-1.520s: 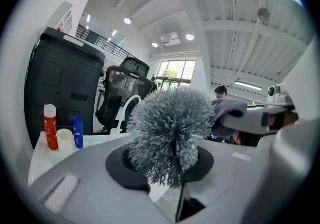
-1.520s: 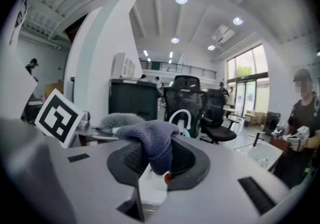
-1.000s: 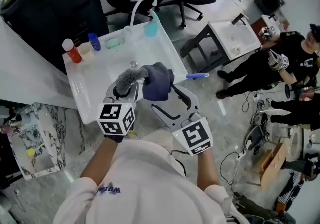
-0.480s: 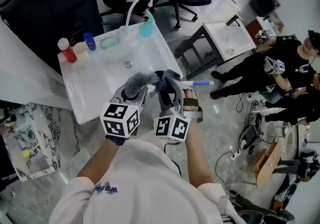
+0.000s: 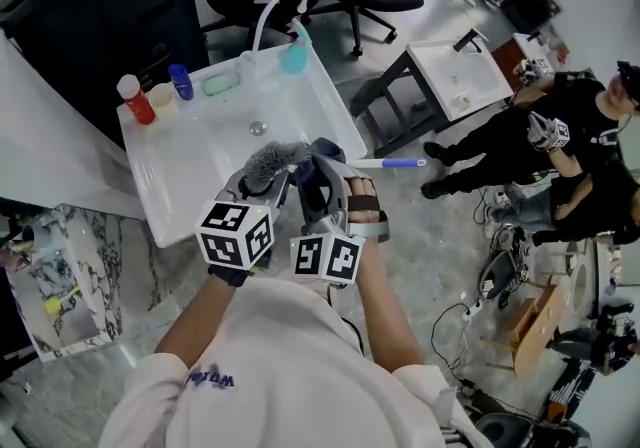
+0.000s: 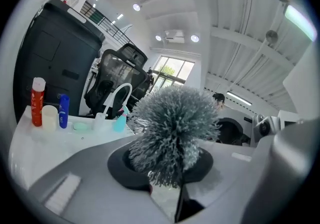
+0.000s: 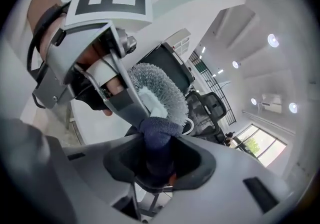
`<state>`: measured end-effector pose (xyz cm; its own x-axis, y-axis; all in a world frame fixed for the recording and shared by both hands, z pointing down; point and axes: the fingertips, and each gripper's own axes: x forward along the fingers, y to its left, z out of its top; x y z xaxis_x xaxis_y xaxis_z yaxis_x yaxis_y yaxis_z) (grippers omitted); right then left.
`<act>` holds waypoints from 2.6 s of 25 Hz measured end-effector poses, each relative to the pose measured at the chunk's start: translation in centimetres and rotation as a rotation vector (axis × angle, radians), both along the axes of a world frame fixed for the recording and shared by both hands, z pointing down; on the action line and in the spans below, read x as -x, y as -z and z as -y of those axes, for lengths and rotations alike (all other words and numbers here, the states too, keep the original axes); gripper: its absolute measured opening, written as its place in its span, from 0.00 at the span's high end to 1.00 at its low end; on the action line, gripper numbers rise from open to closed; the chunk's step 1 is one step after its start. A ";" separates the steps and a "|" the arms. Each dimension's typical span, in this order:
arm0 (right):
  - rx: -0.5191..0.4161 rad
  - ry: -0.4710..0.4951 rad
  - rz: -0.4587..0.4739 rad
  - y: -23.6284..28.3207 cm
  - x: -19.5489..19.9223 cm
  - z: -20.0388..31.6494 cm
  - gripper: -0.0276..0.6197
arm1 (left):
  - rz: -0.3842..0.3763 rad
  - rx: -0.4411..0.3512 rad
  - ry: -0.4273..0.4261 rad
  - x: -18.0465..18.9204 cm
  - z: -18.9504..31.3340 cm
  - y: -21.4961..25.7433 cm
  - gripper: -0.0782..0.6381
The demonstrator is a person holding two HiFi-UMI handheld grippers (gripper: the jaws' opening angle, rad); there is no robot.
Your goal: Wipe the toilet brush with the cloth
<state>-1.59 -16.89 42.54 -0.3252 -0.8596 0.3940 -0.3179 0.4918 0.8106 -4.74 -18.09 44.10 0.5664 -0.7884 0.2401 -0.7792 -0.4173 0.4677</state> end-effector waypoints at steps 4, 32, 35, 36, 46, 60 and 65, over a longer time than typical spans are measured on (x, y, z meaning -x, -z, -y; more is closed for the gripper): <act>0.000 0.002 0.018 0.1 0.1 0.0 0.74 | 0.043 -0.045 0.015 0.3 0.1 0.5 0.76; -0.026 -0.204 0.017 0.6 -8.4 4.7 0.73 | 0.075 -0.127 0.087 4.9 1.7 2.4 0.76; -0.024 -0.203 0.028 1.0 -8.3 4.6 0.73 | 0.055 -0.124 0.090 4.9 1.8 2.5 0.76; -0.021 -0.201 0.036 1.2 -8.3 4.5 0.73 | 0.051 -0.125 0.088 4.9 1.9 2.6 0.76; -0.026 -0.179 0.070 1.9 -6.5 3.9 0.73 | 0.049 -0.137 0.076 4.4 2.0 2.8 0.77; -0.022 -0.047 0.051 2.0 -0.3 1.2 0.73 | 0.078 -0.147 0.040 2.4 1.4 3.0 0.77; -0.031 -0.097 0.045 2.0 -2.1 2.1 0.74 | 0.071 -0.149 0.052 3.1 1.4 3.3 0.77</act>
<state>0.47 -18.96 40.51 -0.2566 -0.8997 0.3531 -0.3995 0.4314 0.8089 -7.87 -19.46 40.85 0.5095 -0.8462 0.1561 -0.8305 -0.4362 0.3463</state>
